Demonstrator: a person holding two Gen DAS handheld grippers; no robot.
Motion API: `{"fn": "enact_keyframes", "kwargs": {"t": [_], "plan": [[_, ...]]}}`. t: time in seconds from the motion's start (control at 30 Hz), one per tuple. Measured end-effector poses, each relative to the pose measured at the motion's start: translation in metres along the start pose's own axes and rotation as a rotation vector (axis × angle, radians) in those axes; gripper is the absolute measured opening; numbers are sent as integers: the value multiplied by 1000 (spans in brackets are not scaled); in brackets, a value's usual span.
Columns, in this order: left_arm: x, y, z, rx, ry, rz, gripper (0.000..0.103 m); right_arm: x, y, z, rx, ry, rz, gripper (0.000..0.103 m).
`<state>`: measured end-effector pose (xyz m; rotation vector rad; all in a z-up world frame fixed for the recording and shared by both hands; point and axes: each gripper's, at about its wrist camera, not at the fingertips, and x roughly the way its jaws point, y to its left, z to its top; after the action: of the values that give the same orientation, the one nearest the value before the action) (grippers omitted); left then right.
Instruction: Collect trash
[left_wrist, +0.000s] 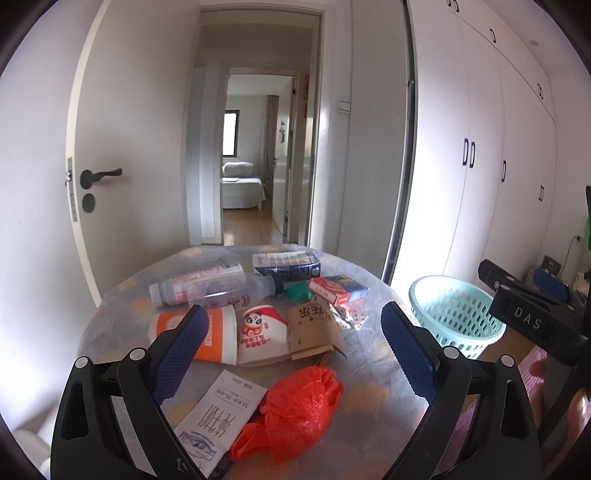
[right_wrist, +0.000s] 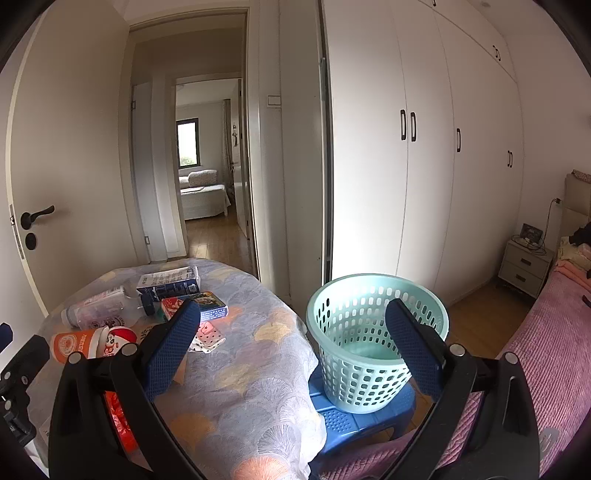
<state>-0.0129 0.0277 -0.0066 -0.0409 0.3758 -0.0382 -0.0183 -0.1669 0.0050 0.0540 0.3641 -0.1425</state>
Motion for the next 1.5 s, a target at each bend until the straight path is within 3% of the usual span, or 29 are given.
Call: {"fn": "enact_keyframes", "kwargs": {"t": [0.17, 0.43, 0.57, 0.7, 0.97, 1.1, 1.37, 1.4, 1.5], "plan": [[-4, 14, 2, -21, -1, 32, 92, 0, 6, 0, -16, 9, 26, 94], [-10, 52, 3, -86, 16, 60, 92, -1, 25, -6, -50, 50, 117, 76], [-13, 76, -5, -112, 43, 97, 92, 3, 49, -16, -92, 109, 216, 64], [-11, 93, -18, -110, 89, 134, 92, 5, 74, -29, -122, 158, 305, 63], [7, 107, -52, -92, 222, 95, 92, 14, 125, -63, -198, 264, 406, 66], [9, 109, -58, -84, 243, 86, 91, 24, 138, -77, -200, 334, 440, 72], [19, 114, -65, -115, 289, 51, 91, 53, 149, -100, -174, 489, 505, 75], [20, 116, -66, -125, 292, 37, 90, 56, 148, -101, -173, 496, 509, 74], [23, 116, -68, -135, 303, 8, 90, 60, 147, -103, -185, 513, 517, 57]]}}
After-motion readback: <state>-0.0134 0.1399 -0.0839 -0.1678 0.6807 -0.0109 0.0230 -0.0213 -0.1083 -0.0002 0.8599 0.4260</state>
